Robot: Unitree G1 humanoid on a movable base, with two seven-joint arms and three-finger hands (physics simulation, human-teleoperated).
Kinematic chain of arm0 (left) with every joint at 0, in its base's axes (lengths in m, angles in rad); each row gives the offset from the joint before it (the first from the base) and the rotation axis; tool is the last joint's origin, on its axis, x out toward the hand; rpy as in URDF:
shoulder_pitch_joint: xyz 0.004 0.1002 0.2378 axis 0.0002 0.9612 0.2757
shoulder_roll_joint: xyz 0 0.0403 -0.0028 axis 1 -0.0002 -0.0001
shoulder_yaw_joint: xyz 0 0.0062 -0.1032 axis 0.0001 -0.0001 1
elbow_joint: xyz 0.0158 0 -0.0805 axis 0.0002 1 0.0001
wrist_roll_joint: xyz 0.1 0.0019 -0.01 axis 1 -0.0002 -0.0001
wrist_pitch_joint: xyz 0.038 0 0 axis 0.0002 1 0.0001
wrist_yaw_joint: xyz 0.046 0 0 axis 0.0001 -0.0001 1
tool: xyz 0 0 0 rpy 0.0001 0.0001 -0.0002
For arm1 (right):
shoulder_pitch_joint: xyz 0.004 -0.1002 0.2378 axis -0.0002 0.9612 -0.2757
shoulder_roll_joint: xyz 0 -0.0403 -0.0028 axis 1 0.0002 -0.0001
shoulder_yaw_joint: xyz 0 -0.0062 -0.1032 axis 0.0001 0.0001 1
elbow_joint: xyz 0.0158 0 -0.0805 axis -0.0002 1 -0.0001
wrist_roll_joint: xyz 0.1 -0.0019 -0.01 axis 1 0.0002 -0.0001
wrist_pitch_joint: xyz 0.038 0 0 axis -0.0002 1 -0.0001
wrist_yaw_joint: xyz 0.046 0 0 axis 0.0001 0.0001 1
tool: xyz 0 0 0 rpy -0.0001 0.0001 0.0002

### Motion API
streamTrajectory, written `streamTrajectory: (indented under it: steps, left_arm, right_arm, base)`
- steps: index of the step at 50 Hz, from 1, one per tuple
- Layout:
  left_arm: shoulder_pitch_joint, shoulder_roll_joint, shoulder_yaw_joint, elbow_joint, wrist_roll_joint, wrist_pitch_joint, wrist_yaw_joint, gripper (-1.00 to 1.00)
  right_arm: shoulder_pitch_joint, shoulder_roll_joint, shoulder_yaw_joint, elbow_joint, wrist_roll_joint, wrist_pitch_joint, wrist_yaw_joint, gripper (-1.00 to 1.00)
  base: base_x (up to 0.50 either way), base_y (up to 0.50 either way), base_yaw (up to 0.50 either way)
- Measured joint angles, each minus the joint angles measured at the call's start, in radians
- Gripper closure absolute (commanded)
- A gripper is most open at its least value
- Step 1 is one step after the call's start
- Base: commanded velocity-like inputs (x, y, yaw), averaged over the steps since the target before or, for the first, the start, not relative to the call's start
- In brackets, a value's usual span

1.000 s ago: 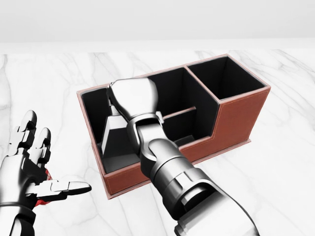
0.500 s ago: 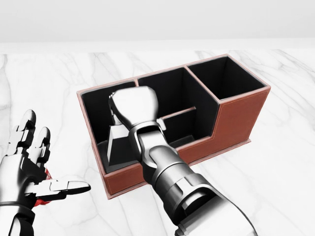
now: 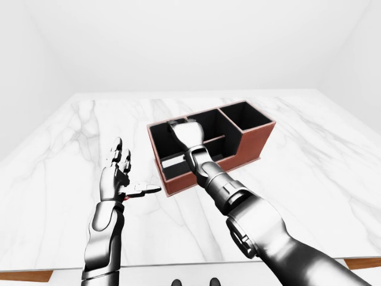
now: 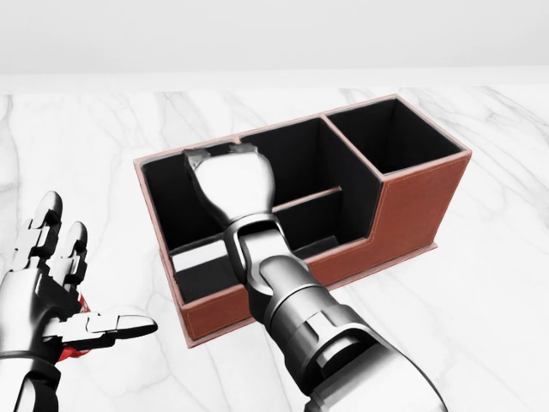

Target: Pick up the book and place it in the left compartment of the caddy.

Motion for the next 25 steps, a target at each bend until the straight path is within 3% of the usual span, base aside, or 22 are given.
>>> streamTrajectory:
  steps: [25]
  left_arm:
    - [0.001, 0.0, 0.0, -0.001, 0.0, 0.0, -0.001, -1.0]
  right_arm:
    - [0.008, 0.001, 0.001, 0.002, -0.004, 0.0, 0.0, -0.54]
  base:
    - [0.0, 0.0, 0.0]
